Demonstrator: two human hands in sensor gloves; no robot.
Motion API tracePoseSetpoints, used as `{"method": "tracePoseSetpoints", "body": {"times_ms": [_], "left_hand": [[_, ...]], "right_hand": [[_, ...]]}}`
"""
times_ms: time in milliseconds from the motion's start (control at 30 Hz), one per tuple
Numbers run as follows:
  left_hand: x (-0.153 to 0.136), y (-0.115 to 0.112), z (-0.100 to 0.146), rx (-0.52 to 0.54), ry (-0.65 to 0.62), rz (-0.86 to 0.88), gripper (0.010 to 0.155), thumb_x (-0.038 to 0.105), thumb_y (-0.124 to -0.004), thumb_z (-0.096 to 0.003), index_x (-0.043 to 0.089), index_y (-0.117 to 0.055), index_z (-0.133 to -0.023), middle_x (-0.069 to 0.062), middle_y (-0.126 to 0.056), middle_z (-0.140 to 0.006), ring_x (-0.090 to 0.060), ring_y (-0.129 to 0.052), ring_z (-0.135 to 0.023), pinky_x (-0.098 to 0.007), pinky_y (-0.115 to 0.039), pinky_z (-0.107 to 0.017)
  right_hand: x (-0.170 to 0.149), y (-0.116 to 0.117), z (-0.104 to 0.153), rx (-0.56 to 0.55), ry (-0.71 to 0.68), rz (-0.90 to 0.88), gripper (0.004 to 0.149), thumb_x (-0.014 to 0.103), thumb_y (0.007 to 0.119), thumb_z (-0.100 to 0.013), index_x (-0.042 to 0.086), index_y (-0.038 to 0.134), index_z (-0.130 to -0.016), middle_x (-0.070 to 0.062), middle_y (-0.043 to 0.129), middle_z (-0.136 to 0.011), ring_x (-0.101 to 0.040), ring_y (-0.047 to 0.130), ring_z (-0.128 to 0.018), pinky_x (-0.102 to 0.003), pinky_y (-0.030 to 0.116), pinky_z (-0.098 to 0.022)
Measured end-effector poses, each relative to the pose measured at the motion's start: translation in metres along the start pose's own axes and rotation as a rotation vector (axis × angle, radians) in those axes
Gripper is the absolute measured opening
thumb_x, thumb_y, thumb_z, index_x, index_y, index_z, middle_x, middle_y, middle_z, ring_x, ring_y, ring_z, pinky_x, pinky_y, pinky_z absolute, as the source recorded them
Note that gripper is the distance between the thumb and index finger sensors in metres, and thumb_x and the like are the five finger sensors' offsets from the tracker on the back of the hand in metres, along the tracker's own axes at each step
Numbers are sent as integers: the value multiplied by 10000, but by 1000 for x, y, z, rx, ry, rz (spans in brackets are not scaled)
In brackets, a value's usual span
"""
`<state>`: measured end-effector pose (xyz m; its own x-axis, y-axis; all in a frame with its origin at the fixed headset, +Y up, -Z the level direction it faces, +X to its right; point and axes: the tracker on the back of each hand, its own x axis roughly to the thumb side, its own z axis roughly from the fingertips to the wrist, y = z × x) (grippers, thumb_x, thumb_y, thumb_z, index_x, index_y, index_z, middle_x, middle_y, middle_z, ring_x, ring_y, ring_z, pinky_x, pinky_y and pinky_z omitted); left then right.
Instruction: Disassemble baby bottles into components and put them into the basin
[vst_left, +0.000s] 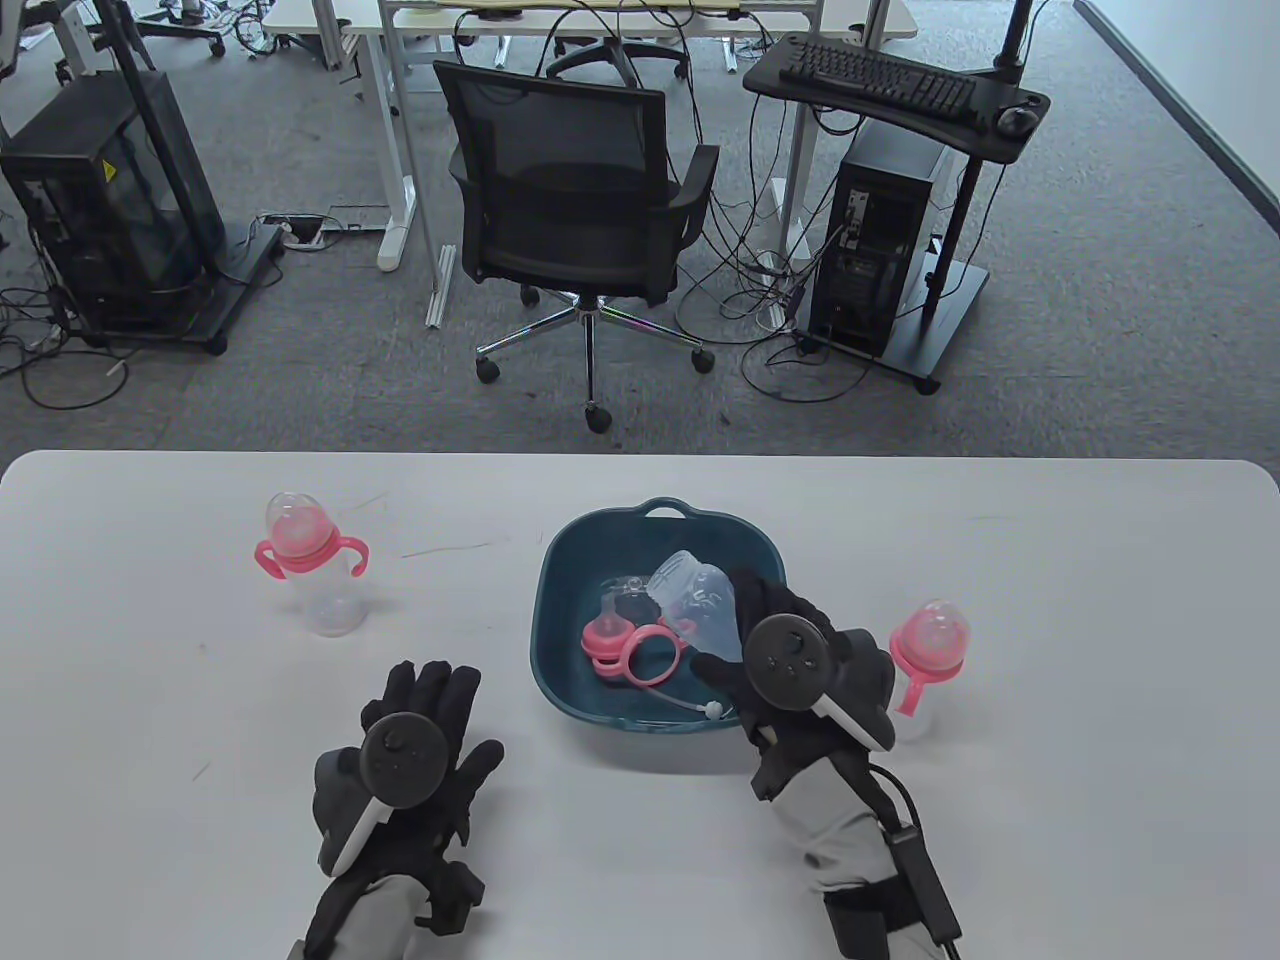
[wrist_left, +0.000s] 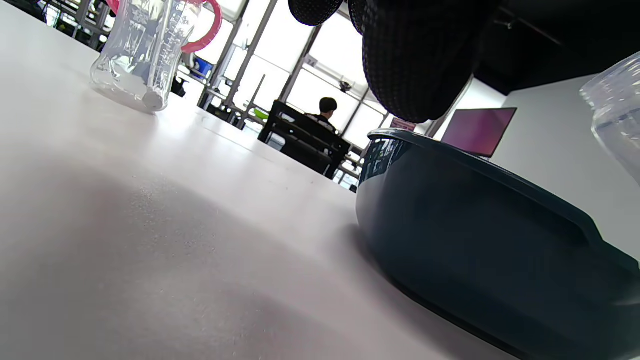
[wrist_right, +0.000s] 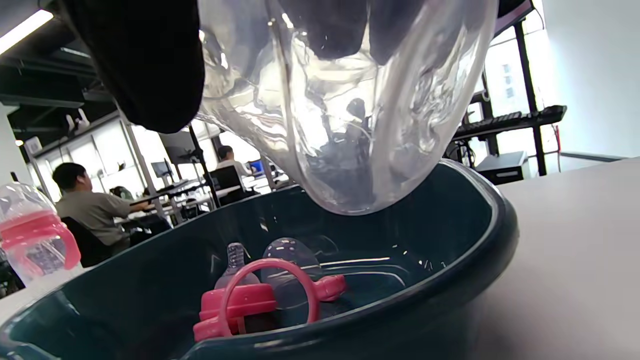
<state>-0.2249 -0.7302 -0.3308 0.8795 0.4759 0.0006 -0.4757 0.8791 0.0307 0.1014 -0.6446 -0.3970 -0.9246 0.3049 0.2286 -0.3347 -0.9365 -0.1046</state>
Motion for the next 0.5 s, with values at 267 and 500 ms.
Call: {"method": "tracePoseSetpoints", "body": {"times_ms": [267,500], "left_hand": [[0,-1,0,0,-8,-16,756,442,-830,-483,404,-376,-1086,80,-245,-1170,-269,-128,-1167,-525,-135,-804],[0,0,1,0,-11,-32,763,445,-829,-481,404,-367,-1087,79,-245,-1170,-269,-126,-1166,-526,-135,-803]], "right_hand": [[14,23,-36,112,96,158,908,478,886,-474,73,393,-1121,-211,671,-1021,-473,705,-822,-702,500,-643],[18,37,-53,154,149,260,918,497,858,-482,40,373,-1116,-250,715,-984,-481,782,-756,-671,593,-597]]}}
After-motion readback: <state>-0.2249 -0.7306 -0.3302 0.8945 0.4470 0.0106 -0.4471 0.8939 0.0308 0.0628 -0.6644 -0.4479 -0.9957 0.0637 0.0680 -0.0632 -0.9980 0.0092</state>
